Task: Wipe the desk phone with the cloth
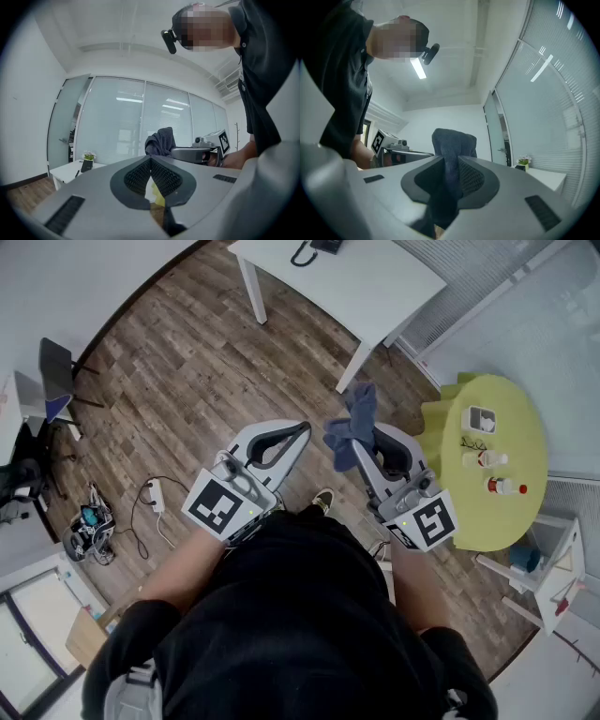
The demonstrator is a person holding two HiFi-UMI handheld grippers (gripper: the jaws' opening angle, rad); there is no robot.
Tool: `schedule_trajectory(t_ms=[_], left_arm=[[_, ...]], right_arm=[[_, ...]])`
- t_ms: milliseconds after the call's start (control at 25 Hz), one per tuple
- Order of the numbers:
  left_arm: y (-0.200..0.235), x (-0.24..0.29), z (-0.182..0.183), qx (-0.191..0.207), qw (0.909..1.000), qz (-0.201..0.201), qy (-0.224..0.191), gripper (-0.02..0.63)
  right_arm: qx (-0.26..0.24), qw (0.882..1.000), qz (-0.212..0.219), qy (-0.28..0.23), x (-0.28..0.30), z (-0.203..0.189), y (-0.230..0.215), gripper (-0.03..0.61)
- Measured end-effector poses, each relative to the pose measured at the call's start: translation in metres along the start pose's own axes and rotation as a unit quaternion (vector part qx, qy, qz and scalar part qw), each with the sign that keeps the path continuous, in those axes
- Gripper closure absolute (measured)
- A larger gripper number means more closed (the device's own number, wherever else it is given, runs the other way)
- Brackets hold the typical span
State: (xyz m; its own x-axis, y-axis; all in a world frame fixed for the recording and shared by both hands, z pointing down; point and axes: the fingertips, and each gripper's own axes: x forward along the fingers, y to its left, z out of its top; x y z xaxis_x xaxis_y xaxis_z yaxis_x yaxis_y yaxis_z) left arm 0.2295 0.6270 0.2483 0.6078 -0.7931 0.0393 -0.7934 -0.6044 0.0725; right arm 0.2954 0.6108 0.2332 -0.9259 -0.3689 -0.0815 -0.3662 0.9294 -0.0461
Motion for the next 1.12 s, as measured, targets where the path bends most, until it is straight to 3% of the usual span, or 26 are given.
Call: schedule_trajectory(t_ms=[320, 680, 880, 1120], left_arm=[[-0.005, 0.005, 0.004, 0.016, 0.9999, 0.004, -0.003, 0.603], [-0.012, 0.015, -0.002, 0.016, 0.9993, 0.033, 0.011, 0.603], [-0.007, 0.017, 0.002, 0.003, 0.9982, 0.059, -0.007, 0.603], [0.021, 0.008, -0.001, 0.012, 0.9964, 0.084, 0.002, 0.603]], right_arm=[[0.002, 1.0, -0.007, 0.005, -0.005, 0.0, -0.004, 0.482], [-0.004, 1.0, 0.027, 0.0, -0.019, 0.005, -0.01, 0.482], [-0.003, 0.999, 0.046, 0.005, -0.017, 0.0, -0.015, 0.482], [-0.004, 0.998, 0.06, 0.007, 0.008, -0.003, -0.017, 0.482]])
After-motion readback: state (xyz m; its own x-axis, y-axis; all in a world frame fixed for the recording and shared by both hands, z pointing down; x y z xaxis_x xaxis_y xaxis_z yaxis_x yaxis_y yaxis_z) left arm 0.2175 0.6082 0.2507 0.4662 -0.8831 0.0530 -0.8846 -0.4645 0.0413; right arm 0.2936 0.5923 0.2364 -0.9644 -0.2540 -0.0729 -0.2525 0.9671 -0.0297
